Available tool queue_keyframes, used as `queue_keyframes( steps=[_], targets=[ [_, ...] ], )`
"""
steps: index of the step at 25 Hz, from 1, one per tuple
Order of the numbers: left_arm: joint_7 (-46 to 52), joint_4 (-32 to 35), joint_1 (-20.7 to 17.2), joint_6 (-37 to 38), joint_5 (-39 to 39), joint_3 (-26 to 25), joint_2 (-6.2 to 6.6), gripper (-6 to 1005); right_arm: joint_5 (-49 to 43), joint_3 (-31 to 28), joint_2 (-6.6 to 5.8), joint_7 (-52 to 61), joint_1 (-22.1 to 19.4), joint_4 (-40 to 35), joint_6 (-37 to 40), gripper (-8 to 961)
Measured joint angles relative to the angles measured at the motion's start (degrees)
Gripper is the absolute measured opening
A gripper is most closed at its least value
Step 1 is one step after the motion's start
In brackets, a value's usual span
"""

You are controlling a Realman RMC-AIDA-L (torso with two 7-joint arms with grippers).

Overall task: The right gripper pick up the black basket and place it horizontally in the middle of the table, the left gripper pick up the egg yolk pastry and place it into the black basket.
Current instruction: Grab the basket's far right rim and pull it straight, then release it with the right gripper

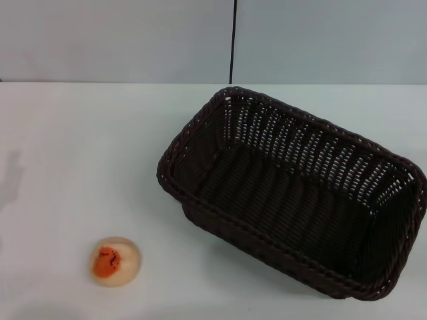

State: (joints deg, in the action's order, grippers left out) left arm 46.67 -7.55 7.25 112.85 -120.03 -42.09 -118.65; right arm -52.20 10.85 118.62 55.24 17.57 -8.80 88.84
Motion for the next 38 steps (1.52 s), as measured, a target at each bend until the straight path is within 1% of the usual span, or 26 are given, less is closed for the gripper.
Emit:
queue_keyframes(
  steps=[13, 14, 18, 19, 22, 23, 24, 25, 26, 27, 28, 29, 30, 31, 33, 36, 38],
  targets=[
    [0.0, 0.0, 0.77, -0.41, -0.58, 0.0, 0.0, 740, -1.32, 5.25, -0.07, 2.57, -0.1, -4.19, 0.13, 438],
    [0.0, 0.0, 0.8, -0.45, -0.57, -0.01, 0.0, 740, -3.34, 6.41, -0.07, 4.25, -0.18, -6.19, 0.02, 441],
    [0.0, 0.0, 0.83, -0.49, -0.57, 0.0, 0.0, 740, -8.9, 6.89, -0.49, 10.3, -0.05, -9.9, -1.0, 451],
    [0.0, 0.0, 0.92, -0.51, -0.57, -0.01, 0.0, 740, -14.23, 6.94, -0.92, 15.93, 0.19, -13.37, -2.0, 453],
    [0.0, 0.0, 1.01, -0.54, -0.57, -0.01, 0.0, 740, -24.5, 7.14, -1.86, 25.69, 0.82, -20.57, -1.8, 461],
    [0.0, 0.0, 1.05, -0.6, -0.57, 0.01, 0.0, 740, -24.5, 7.14, -1.86, 25.69, 0.82, -20.57, -1.8, 506],
    [0.0, 0.0, 1.08, -0.73, -0.57, 0.19, 0.01, 740, -32.35, 7.89, -2.85, 33.72, 1.44, -26.78, -0.37, 551],
    [0.0, 0.0, 1.08, -0.73, -0.57, 0.19, 0.01, 740, -32.35, 7.89, -2.85, 33.72, 1.44, -26.78, -0.37, 595],
    [0.0, 0.0, 1.1, -0.82, -0.6, 0.34, 0.0, 740, -35.59, 8.27, -3.35, 37.3, 1.86, -29.48, 0.44, 640],
    [0.0, 0.0, 1.12, -0.92, -0.62, 0.52, 0.0, 740, -43.9, 9.01, -4.43, 45.41, 3.16, -35.97, 3.08, 685],
    [0.0, 0.0, 1.14, -0.97, -0.65, 0.63, 0.0, 740, -43.9, 9.01, -4.43, 45.41, 3.16, -35.97, 3.08, 691],
    [-0.02, 0.0, 1.16, -1.02, -0.65, 0.73, 0.0, 740, -51.91, 9.21, -5.52, 51.85, 5.29, -41.86, 6.65, 696],
    [-0.02, 0.0, 1.16, -1.02, -0.65, 0.73, 0.0, 740, -51.91, 9.21, -5.52, 51.85, 5.29, -41.86, 6.65, 702],
    [-0.07, 0.0, 1.2, -1.05, -0.66, 0.76, 0.0, 740, -56.84, 9.24, -6.2, 55.0, 6.84, -44.92, 9.15, 708],
    [-0.07, 0.0, 1.2, -1.05, -0.66, 0.76, 0.0, 740, -64.41, 9.25, -7.36, 59.49, 9.87, -48.59, 13.37, 707],
    [-0.18, 0.0, 1.35, -1.4, -0.65, 1.44, 0.0, 740, -75.66, 9.78, -9.11, 63.56, 15.84, -51.41, 19.57, 706],
    [-0.16, 0.0, 1.39, -1.91, -0.65, 1.64, -0.03, 740, -81.45, 11.47, -9.79, 64.22, 19.19, -51.81, 22.28, 706]
  ],
)
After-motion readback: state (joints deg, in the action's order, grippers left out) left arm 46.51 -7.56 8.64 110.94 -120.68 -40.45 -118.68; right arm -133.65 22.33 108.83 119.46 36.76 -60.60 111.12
